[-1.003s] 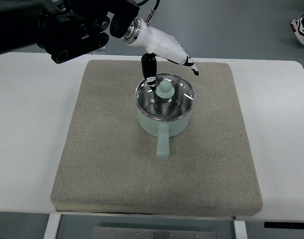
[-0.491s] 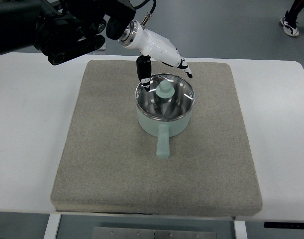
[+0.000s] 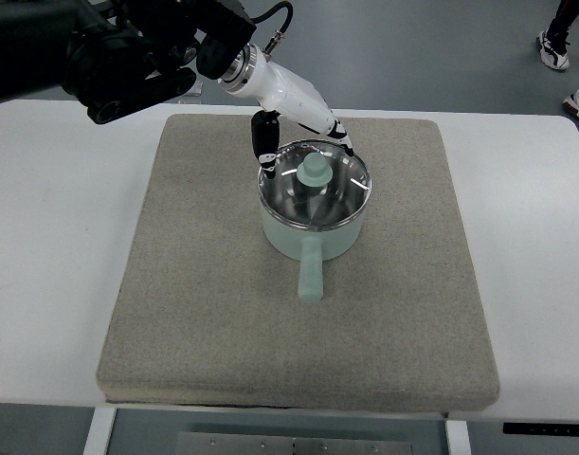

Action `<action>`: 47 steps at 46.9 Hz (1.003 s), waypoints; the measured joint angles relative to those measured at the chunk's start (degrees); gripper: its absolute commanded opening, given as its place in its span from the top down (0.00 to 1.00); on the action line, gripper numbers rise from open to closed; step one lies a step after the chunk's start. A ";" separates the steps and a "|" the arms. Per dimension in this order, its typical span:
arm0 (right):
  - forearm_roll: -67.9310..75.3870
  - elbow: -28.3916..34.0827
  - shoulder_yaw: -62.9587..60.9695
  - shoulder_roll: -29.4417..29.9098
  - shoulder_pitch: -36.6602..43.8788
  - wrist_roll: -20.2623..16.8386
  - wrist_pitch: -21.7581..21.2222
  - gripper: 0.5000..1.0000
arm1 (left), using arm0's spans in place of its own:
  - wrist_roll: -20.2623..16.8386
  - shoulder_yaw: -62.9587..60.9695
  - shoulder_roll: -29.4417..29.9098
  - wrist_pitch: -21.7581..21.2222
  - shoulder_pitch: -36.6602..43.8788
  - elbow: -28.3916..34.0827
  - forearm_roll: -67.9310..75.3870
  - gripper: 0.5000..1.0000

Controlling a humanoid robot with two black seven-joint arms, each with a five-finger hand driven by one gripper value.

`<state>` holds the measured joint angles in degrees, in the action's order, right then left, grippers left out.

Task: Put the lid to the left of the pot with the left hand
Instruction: 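Lower the left hand and close fingers around the green lid knob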

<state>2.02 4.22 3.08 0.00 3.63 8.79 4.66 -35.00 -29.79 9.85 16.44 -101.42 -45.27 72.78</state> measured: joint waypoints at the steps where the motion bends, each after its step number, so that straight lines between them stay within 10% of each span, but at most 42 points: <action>1: 0.00 0.00 0.00 0.00 -0.01 0.00 0.00 0.16 | 0.00 0.00 0.00 0.04 -0.04 -0.13 0.00 0.02; 47: 0.00 0.00 0.00 0.00 -0.02 0.00 0.00 0.16 | 0.00 0.70 -0.74 0.53 -0.08 0.78 -1.31 0.05</action>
<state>2.02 4.22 3.08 0.00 3.60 8.79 4.66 -35.00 -29.10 9.11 16.96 -101.49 -44.48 71.46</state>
